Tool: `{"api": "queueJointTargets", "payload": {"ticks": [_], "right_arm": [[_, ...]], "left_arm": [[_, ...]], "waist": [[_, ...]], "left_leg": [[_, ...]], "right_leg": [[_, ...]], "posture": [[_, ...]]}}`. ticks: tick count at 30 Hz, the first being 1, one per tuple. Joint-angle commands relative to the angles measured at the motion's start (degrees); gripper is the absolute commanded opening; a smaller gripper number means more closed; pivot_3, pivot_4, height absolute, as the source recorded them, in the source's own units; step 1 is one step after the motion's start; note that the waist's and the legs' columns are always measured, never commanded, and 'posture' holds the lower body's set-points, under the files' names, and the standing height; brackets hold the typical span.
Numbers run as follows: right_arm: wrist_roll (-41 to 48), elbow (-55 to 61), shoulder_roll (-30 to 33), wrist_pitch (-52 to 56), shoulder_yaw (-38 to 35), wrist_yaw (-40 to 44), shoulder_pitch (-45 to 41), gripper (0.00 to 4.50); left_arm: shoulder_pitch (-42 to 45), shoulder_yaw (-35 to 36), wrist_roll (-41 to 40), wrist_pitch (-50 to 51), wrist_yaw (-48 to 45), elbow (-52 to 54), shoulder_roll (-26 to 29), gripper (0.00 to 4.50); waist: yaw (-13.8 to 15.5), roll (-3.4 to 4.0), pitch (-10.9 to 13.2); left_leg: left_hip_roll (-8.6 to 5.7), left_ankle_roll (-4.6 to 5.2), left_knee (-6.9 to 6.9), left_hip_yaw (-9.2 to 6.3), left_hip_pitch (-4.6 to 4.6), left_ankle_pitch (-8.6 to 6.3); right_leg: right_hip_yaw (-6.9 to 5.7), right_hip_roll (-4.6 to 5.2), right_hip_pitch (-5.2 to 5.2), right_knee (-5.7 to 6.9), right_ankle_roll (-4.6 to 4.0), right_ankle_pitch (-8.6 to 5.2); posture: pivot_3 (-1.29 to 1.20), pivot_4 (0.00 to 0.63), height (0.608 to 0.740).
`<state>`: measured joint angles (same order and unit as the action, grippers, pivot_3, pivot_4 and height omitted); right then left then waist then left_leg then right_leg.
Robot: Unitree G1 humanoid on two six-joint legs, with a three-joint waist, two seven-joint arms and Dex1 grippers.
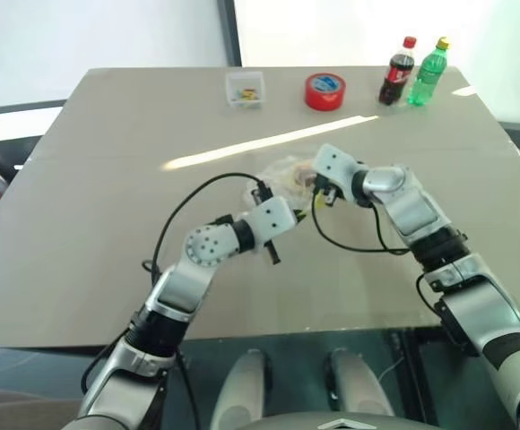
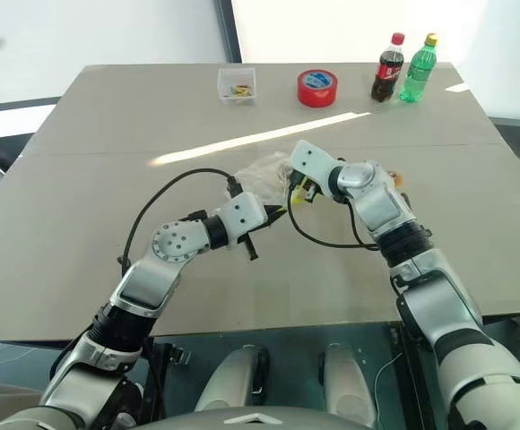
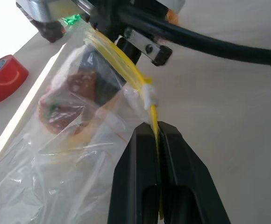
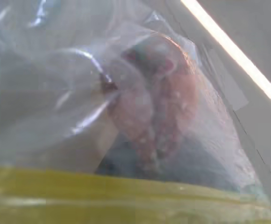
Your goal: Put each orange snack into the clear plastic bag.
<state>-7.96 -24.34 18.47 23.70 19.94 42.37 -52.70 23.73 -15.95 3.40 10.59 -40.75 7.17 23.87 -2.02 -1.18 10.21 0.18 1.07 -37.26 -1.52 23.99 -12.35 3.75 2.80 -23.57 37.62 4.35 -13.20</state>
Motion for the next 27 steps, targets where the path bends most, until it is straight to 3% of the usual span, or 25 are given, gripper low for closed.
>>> {"api": "queueJointTargets", "payload": {"ticks": [1,3,10,15,18,21,27], "right_arm": [[3.12,4.35,-0.47,3.20,-4.13,0.47,-0.93,3.10],[5.40,6.21,-0.06,6.45,-5.61,1.88,-0.45,4.02],[11.31,14.74,9.19,11.53,-8.06,11.34,4.21,4.02],[13.92,16.75,17.94,9.33,-10.20,17.51,7.32,4.02],[13.54,12.59,23.30,1.26,-11.24,21.02,8.34,4.02],[7.57,1.14,28.94,-12.16,-7.98,23.48,6.37,4.02],[-8.91,-24.05,30.70,-42.78,2.47,19.14,-3.20,4.02]], "left_arm": [[0.13,4.02,-3.93,3.46,2.55,1.18,-2.72,0.00],[0.28,5.20,-4.88,4.85,3.26,1.01,-3.54,0.00],[0.49,7.95,-6.93,7.11,5.04,0.14,-4.81,0.00],[0.74,8.22,-7.04,7.49,5.69,-0.43,-4.92,0.00],[0.83,8.17,-7.15,7.48,5.77,-0.72,-4.93,0.00],[1.13,7.77,-6.98,7.09,5.58,-1.37,-4.77,0.00],[1.73,7.53,-7.20,6.72,5.55,-2.16,-4.47,0.00]], "waist": [[-0.02,0.00,0.00],[-0.04,0.00,0.00],[0.06,0.00,0.00],[-0.01,0.00,0.00],[-0.02,0.00,0.00],[-0.20,0.00,0.00],[-0.59,0.01,0.02]], "left_leg": [[0.00,0.00,0.00,-0.01,0.00,0.00],[0.00,0.00,0.00,-0.04,0.00,0.00],[-0.05,0.00,-0.01,-0.05,0.00,0.00],[-0.04,0.00,0.00,-0.05,0.00,0.00],[-0.04,0.00,0.00,0.01,0.00,0.00],[-0.03,0.00,-0.01,0.10,0.00,0.00],[0.00,0.00,0.04,0.52,-0.09,0.00]], "right_leg": [[0.00,0.00,0.00,0.00,0.00,0.00],[-0.01,0.00,0.00,0.02,0.00,0.00],[-0.04,0.05,0.03,-0.01,0.01,0.00],[-0.03,0.04,0.03,-0.01,0.01,0.00],[-0.03,0.04,0.03,-0.02,0.01,0.00],[-0.01,0.03,0.03,-0.04,0.01,0.00],[0.13,0.03,0.03,-0.09,0.02,0.00]], "posture": [[0.00,0.150,0.740],[0.00,0.150,0.740],[0.00,0.150,0.740],[0.00,0.150,0.740],[0.00,0.150,0.740],[0.00,0.150,0.740],[0.00,0.150,0.740]]}}
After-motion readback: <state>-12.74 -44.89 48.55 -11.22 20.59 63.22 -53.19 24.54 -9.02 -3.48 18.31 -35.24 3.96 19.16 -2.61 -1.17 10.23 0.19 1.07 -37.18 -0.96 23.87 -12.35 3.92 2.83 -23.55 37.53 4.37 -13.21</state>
